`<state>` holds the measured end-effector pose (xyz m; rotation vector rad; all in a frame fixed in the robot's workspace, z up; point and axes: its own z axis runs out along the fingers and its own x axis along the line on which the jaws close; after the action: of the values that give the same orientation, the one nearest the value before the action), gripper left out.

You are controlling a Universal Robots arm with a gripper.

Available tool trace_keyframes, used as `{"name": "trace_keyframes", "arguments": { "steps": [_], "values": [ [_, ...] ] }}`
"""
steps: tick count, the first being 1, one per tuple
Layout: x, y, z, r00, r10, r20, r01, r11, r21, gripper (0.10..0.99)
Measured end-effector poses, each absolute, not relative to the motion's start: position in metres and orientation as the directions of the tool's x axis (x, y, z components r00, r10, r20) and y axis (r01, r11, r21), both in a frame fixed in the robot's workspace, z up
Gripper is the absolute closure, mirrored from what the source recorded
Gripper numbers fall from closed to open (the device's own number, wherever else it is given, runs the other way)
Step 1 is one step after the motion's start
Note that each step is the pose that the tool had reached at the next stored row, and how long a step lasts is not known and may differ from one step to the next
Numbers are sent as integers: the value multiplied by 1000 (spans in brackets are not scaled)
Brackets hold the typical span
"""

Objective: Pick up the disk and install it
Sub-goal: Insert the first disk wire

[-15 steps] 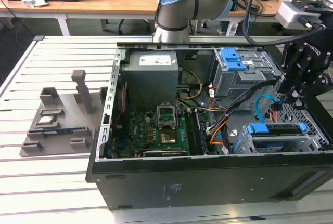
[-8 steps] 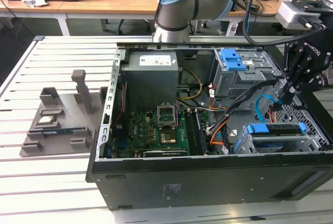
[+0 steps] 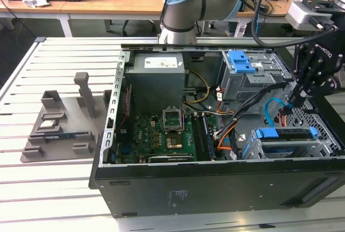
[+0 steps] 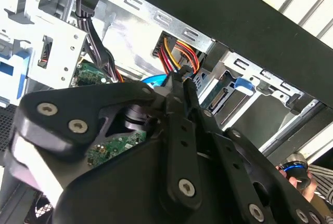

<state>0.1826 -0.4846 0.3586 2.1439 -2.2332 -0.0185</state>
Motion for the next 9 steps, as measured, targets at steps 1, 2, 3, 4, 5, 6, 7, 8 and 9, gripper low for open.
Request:
{"name": "trace_keyframes", "arguments": {
  "steps": [1,2,3,4,5,6,7,8,9],
  "values": [
    [183,-485,359,-40,-999,25,-998,41,40,914],
    [183,-485,359,-40,-999,25,-998,41,40,847],
    [183,-485,359,-40,-999,25,-998,41,40,847],
    [183,-485,359,-40,-999,25,-998,41,40,847],
    [183,-483,359,-40,-999,26,-998,42,40,847],
    [182,-482,360,-41,-999,29,-998,42,40,847],
    [183,-482,361,-40,-999,31,-998,42,40,847],
    [183,-481,362,-40,-999,34,-998,42,40,847],
    [183,-481,363,-40,-999,35,-998,42,40,847]
  ]
}}
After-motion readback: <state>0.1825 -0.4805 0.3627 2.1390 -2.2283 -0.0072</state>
